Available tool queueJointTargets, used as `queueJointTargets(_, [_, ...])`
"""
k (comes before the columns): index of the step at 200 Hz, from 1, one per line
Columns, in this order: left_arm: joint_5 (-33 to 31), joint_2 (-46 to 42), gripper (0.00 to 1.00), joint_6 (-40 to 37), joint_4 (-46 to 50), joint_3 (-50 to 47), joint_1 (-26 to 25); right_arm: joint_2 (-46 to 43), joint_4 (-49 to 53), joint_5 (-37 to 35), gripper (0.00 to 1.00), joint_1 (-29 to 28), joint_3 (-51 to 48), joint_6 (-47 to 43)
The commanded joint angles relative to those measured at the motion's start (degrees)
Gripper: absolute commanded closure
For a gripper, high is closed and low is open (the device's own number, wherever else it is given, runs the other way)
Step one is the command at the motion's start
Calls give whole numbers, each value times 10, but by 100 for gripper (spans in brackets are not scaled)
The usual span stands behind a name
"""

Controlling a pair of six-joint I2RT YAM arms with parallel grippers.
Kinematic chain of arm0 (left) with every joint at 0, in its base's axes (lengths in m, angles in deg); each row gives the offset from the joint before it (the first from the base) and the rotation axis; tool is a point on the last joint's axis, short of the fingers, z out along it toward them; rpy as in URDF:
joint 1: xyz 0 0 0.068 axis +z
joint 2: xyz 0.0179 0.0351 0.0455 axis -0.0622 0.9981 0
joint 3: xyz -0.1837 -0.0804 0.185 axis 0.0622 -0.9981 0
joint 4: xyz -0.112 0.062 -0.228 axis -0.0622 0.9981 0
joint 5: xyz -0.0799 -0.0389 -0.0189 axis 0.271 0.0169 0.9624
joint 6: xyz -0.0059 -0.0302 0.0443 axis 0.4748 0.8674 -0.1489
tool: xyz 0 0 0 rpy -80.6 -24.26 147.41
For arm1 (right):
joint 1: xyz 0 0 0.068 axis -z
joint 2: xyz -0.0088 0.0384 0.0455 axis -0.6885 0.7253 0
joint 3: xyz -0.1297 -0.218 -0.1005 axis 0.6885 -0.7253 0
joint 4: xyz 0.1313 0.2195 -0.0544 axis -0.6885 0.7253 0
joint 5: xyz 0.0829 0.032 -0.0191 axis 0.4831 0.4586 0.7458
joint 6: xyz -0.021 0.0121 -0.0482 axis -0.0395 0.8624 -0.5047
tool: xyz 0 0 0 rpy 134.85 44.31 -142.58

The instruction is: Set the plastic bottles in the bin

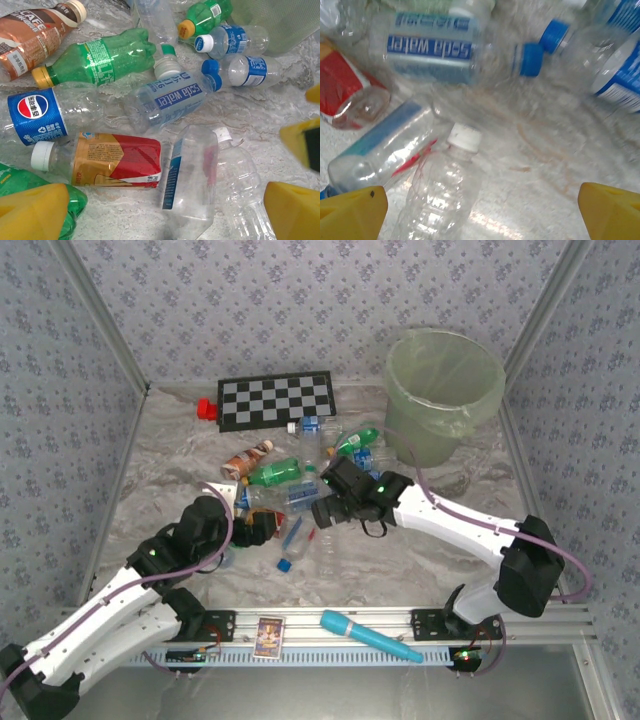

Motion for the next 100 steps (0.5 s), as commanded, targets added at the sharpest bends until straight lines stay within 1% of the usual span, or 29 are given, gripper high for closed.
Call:
queueJointTargets(1, [2, -4, 0, -3, -16, 4, -2, 1, -31, 32, 2, -15, -29, 54])
queueJointTargets(18, [1, -3, 0, 1, -19, 0, -2, -1, -73, 58, 9, -25, -59, 77])
queueJointTargets(35, [-1, -2, 0, 3, -22, -3, -2, 0, -93, 75, 15, -30, -82, 100])
queueJointTargets(82, [-3, 4, 0, 3, -31, -5, -2, 27, -133, 114, 16, -39, -115, 124])
queueJointTargets(100, [-3, 7, 0, 1, -31, -5, -2, 44, -137, 118, 17, -41, -116, 128])
